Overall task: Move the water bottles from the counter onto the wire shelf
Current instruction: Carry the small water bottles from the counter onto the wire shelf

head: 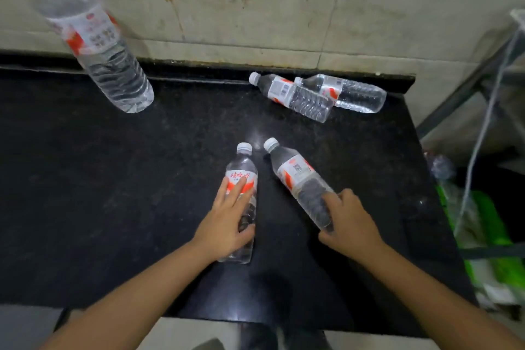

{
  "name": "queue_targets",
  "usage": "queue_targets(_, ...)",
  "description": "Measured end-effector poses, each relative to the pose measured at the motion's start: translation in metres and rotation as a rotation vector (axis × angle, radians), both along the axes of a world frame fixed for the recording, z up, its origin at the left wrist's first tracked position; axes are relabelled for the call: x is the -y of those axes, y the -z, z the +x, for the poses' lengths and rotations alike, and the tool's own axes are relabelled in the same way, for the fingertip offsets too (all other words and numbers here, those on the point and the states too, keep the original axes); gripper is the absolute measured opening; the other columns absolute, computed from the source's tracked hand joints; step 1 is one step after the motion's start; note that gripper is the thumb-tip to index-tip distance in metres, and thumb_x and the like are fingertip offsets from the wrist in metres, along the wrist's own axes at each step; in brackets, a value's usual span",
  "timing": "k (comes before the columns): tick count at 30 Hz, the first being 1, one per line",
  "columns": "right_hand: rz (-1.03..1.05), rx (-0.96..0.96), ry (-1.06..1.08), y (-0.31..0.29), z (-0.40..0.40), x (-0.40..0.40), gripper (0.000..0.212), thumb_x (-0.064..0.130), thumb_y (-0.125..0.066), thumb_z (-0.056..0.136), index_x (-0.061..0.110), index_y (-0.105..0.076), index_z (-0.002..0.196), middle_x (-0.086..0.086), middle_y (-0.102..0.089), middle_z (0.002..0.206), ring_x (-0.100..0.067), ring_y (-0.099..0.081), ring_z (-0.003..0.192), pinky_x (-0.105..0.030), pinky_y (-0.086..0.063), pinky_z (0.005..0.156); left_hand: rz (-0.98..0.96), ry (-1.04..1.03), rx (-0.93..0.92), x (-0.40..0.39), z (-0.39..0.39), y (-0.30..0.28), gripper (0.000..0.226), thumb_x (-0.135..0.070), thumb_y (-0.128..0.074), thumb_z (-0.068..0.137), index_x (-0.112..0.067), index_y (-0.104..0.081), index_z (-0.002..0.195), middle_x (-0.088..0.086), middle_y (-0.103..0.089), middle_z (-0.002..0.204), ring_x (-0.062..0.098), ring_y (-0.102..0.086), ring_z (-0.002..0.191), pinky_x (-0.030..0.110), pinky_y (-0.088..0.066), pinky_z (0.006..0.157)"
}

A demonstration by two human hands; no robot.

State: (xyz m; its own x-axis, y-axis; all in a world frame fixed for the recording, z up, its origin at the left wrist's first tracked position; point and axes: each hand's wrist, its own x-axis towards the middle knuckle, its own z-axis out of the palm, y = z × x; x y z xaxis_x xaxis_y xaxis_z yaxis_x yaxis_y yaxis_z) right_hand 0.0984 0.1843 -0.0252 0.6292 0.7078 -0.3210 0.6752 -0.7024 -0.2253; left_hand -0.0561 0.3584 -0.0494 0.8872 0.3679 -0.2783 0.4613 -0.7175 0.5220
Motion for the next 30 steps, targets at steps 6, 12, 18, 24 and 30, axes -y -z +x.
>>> queue_targets(6, -0.050, 0.162, 0.119, -0.002, -0.025, -0.034, 0.073, 0.045, -0.065, 0.078, 0.011, -0.030, 0.132, -0.013, -0.038, 0.128, -0.027, -0.042, 0.116, -0.034, -0.040, 0.095, -0.040, -0.099, -0.054, 0.018, -0.012, -0.013, 0.082, -0.033, -0.057, 0.082, -0.018, -0.009, 0.146, 0.003, 0.006, 0.156, 0.022, 0.011, 0.143, 0.037, -0.017, 0.115)
queue_targets(12, -0.101, 0.343, 0.309, 0.021, -0.033, -0.073, 0.091, 0.048, -0.069, 0.073, 0.011, -0.025, 0.143, -0.015, -0.047, 0.127, -0.026, -0.051, 0.109, -0.037, -0.044, 0.089, 0.060, -0.422, -0.199, 0.028, 0.025, -0.007, 0.101, -0.047, -0.062, 0.079, -0.009, 0.004, 0.145, 0.013, -0.025, 0.142, 0.028, -0.031, 0.130, 0.041, -0.034, 0.103)
queue_targets(18, -0.109, 0.218, 0.352, 0.022, -0.025, -0.073, 0.089, 0.044, -0.062, 0.081, 0.012, -0.009, 0.145, -0.015, -0.034, 0.136, -0.027, -0.039, 0.122, -0.038, -0.035, 0.099, 0.113, -0.460, -0.211, 0.019, 0.027, -0.001, 0.090, -0.048, -0.059, 0.080, -0.004, -0.008, 0.141, 0.015, -0.034, 0.135, 0.029, -0.040, 0.123, 0.039, -0.039, 0.098)
queue_targets(24, -0.101, 0.224, 0.381, 0.019, -0.040, -0.052, 0.086, 0.046, -0.060, 0.082, 0.011, -0.011, 0.144, -0.012, -0.035, 0.134, -0.024, -0.039, 0.121, -0.035, -0.034, 0.099, 0.045, -0.501, -0.202, 0.011, 0.025, -0.002, 0.077, -0.046, -0.065, 0.076, -0.005, -0.027, 0.129, 0.015, -0.042, 0.128, 0.029, -0.046, 0.117, 0.038, -0.044, 0.090)
queue_targets(30, -0.093, 0.222, 0.387, 0.014, -0.047, -0.015, 0.079, 0.042, -0.060, 0.083, 0.011, -0.016, 0.141, -0.010, -0.037, 0.132, -0.022, -0.040, 0.121, -0.032, -0.033, 0.100, 0.085, -0.453, -0.208, 0.014, 0.025, -0.011, 0.068, -0.038, -0.065, 0.079, -0.002, -0.029, 0.125, 0.016, -0.042, 0.128, 0.031, -0.046, 0.118, 0.038, -0.044, 0.092)
